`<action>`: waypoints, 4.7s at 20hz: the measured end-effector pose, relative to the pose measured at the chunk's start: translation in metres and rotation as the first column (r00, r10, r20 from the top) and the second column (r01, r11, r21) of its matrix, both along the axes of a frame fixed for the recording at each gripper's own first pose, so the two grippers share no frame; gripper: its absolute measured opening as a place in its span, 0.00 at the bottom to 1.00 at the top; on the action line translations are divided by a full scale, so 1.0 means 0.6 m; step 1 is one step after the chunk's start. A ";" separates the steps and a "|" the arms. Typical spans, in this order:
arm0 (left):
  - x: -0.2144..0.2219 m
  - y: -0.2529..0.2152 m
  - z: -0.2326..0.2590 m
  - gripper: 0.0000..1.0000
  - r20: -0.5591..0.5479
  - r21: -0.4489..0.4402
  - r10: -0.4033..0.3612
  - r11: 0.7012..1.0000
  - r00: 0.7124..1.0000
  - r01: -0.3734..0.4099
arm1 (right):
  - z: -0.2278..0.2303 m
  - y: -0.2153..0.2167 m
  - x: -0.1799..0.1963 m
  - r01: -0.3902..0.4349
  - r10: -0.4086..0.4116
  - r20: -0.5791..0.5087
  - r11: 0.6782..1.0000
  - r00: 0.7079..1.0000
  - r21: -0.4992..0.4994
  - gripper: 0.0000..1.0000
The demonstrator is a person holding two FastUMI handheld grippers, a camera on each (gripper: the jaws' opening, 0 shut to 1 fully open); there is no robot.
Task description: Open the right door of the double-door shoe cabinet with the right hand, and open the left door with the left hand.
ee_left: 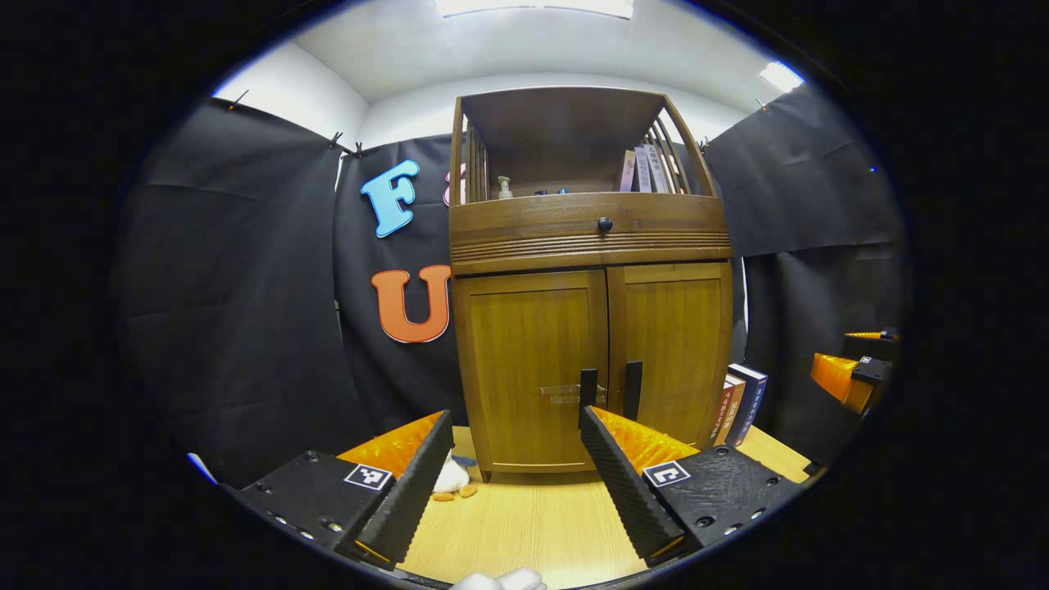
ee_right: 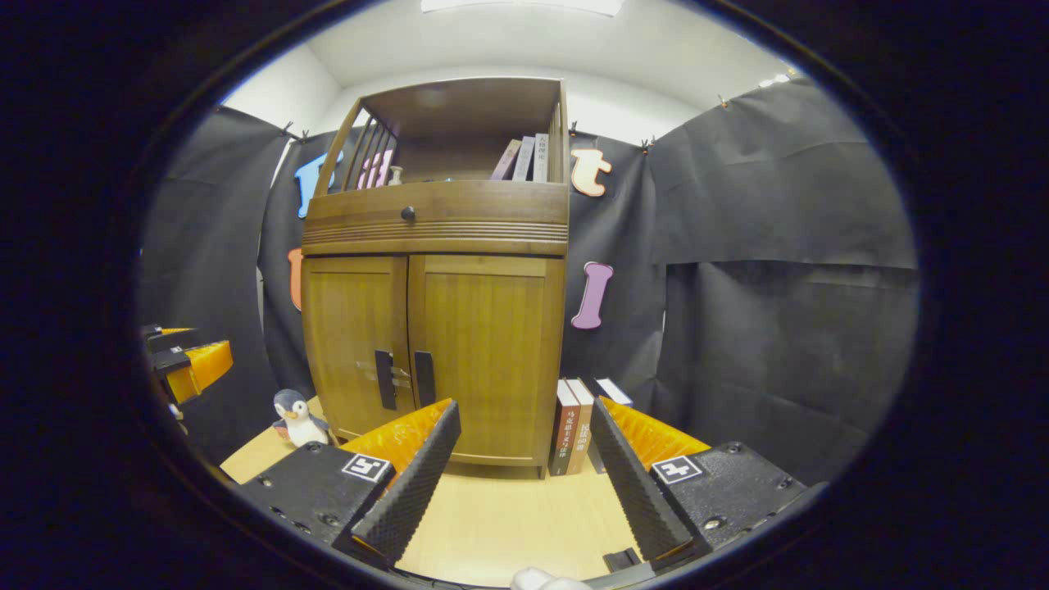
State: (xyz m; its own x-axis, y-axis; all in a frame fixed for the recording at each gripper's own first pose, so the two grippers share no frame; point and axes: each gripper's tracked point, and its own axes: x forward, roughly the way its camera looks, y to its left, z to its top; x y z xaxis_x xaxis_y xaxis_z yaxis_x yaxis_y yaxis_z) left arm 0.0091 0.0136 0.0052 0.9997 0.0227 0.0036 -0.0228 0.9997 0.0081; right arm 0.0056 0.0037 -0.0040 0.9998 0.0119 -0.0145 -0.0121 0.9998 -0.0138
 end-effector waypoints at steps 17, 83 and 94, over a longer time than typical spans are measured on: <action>-0.021 0.058 -0.001 0.96 -0.029 0.013 0.093 0.996 0.995 -0.093 | -0.102 0.180 0.266 -0.085 0.085 -0.032 0.996 0.996 -0.009 1.00; -0.122 0.041 -0.042 0.96 -0.022 -0.016 0.029 0.999 0.999 -0.029 | -0.198 0.156 0.254 -0.132 0.134 -0.159 0.991 0.978 0.025 0.26; -0.105 -0.024 -0.035 0.96 -0.009 -0.005 -0.078 0.997 0.997 0.078 | -0.195 0.082 0.217 -0.090 0.096 -0.162 0.995 0.982 0.045 0.18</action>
